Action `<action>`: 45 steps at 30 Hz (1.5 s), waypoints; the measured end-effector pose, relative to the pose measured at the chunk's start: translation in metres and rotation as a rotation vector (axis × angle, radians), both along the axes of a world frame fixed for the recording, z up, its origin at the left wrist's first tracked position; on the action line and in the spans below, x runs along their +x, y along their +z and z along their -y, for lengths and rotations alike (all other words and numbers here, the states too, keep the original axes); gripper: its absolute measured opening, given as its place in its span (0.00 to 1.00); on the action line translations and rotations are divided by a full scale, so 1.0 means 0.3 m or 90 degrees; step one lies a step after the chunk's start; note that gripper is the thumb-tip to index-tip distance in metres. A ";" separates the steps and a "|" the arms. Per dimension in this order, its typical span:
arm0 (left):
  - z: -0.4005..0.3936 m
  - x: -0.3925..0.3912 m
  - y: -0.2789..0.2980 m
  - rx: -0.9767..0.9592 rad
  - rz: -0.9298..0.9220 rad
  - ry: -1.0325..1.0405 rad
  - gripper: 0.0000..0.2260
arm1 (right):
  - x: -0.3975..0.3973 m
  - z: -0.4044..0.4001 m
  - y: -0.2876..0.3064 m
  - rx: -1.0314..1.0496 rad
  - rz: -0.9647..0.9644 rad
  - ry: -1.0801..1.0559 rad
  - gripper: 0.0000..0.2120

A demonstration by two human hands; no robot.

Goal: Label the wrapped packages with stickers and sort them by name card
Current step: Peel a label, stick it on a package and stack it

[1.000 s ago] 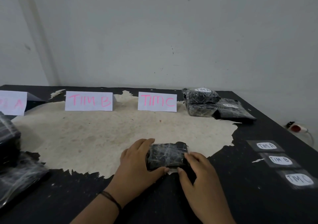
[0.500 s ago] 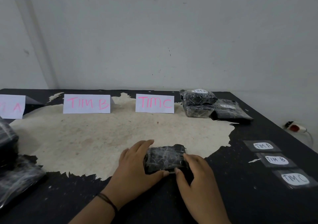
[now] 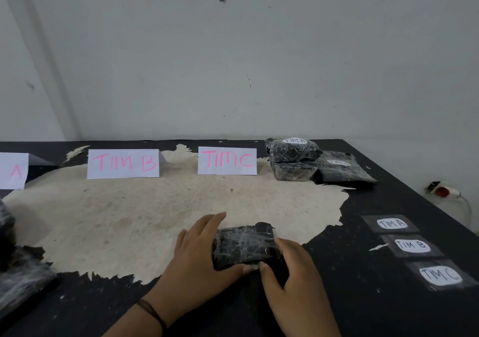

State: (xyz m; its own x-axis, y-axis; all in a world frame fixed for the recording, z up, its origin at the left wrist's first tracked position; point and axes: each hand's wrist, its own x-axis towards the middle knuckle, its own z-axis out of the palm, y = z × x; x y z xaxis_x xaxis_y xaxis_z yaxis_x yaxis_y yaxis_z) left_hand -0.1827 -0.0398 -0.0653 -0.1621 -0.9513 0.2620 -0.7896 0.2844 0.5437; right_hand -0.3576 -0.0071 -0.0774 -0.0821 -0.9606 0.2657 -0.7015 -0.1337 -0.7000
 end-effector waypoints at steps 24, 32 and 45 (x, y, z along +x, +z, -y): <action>0.172 -0.623 -0.014 -0.105 0.023 -0.289 0.19 | -0.736 0.183 0.202 0.163 -0.140 -0.359 0.10; 0.184 -0.623 -0.054 -0.101 0.017 -0.256 0.19 | -0.837 0.314 0.179 0.254 -0.222 -0.283 0.18; 0.185 -0.623 -0.058 -0.104 -0.006 -0.249 0.18 | -0.890 0.404 0.104 0.290 -0.156 -0.321 0.10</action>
